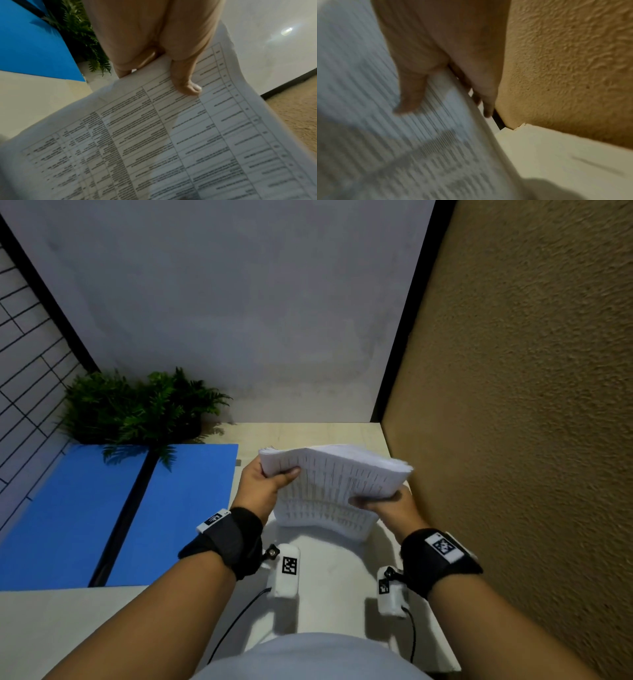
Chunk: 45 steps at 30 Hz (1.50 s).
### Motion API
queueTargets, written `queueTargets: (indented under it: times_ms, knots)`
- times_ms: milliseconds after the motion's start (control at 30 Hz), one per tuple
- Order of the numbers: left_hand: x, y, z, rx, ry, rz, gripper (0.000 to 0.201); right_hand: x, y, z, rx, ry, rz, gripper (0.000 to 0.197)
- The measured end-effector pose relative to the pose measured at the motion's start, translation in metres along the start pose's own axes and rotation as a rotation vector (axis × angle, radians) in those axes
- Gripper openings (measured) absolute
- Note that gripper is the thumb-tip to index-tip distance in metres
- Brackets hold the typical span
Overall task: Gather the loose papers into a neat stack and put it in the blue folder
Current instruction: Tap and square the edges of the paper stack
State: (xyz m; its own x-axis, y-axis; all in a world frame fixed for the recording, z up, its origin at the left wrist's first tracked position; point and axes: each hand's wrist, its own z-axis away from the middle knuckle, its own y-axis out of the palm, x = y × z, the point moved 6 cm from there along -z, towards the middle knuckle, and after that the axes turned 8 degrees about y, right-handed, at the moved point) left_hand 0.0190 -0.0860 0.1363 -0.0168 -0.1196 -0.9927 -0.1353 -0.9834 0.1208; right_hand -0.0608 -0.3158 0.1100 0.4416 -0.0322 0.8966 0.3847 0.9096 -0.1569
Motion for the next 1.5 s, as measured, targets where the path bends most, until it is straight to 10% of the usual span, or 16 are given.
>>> queueTargets:
  times_ms: [133, 300, 467, 667, 933, 1100, 1300, 1500]
  knots:
    - [-0.007, -0.021, -0.008, -0.083, 0.062, -0.127, 0.044, 0.022, 0.007, -0.003, -0.063, -0.097, 0.135, 0.022]
    - [-0.068, -0.041, -0.007, -0.179, 0.587, -0.704, 0.087, 0.088, 0.028, 0.020, -0.082, -0.456, 0.545, 0.011]
    - [-0.054, -0.026, -0.008, 0.113, 0.384, -0.491, 0.013, 0.118, 0.064, 0.051, -0.178, -0.750, 0.960, 0.013]
    - [-0.012, -0.071, 0.000, -0.075, 0.172, -0.146, 0.026, 0.088, 0.010, 0.023, -0.167, -0.425, 0.981, 0.033]
    - [0.025, -0.095, 0.004, -0.136, 0.041, -0.040, 0.028, 0.007, -0.029, 0.000, 0.058, -0.076, -0.188, 0.063]
    - [0.045, -0.087, 0.014, -0.152, 0.013, -0.023, 0.038, -0.020, -0.021, 0.015, -0.111, -0.127, -0.208, 0.035]
    - [0.068, -0.085, 0.023, -0.108, -0.066, -0.112, 0.064, -0.051, -0.029, 0.022, -0.161, -0.072, -0.153, 0.046]
    - [0.060, -0.083, 0.020, -0.070, -0.046, -0.191, 0.036, -0.040, -0.032, 0.027, -0.160, -0.139, -0.151, 0.033]
